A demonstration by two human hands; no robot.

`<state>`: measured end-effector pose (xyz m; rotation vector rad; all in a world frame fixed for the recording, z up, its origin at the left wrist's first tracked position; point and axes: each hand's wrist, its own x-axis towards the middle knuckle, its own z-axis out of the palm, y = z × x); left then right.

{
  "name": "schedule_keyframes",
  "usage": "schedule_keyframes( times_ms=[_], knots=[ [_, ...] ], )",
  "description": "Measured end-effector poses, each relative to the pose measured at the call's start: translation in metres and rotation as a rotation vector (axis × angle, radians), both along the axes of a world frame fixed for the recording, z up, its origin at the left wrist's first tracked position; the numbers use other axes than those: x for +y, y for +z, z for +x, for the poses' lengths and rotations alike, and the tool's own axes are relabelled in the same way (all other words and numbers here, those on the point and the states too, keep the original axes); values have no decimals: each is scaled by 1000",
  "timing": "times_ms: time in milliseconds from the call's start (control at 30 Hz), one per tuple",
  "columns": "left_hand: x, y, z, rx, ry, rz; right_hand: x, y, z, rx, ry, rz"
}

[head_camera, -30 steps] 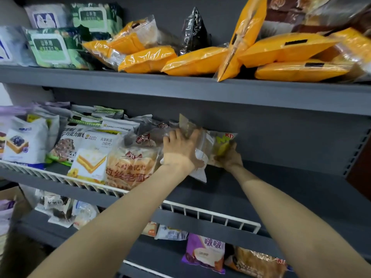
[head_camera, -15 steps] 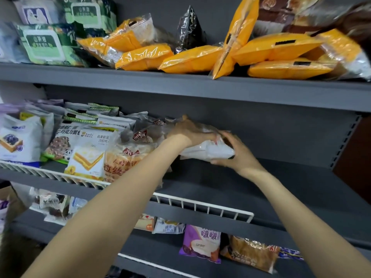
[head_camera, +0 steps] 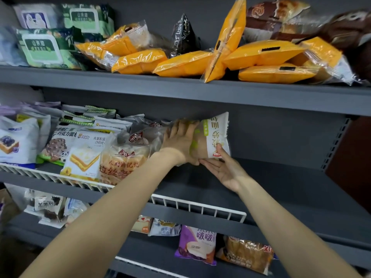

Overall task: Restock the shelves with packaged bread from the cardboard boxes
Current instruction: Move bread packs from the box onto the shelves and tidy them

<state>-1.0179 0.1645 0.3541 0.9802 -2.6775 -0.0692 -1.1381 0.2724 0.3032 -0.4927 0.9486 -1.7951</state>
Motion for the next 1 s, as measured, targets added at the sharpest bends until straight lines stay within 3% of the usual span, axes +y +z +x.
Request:
schedule_keyframes(
  times_ms=[133, 233, 333, 467, 533, 633, 800, 900, 1000],
  knots=[
    [-5, -3, -3, 30, -1, -163, -1, -3, -3, 111, 10, 49],
    [2, -3, -8, 127, 54, -187, -5, 0, -8, 123, -100, -93],
    [13, -4, -15, 279, 79, 43, -10, 7, -7, 248, -179, -126],
    [8, 2, -9, 104, 8, 214, -16, 23, -14, 467, -380, -36],
    [0, 10, -1, 209, 31, 176, -16, 39, -22, 769, -428, 89],
    [-9, 18, 7, 375, 6, -43, -20, 63, -31, 1407, -220, 268],
    [-9, 5, 2, 44, 118, -326, -55, 78, -21, 1801, 154, 328],
    [-10, -5, -2, -200, 199, -373, -72, 53, -14, 2081, 118, 601],
    [-10, -11, -10, -253, 222, -398, -63, 25, -10, 2128, 67, 699]
  ],
)
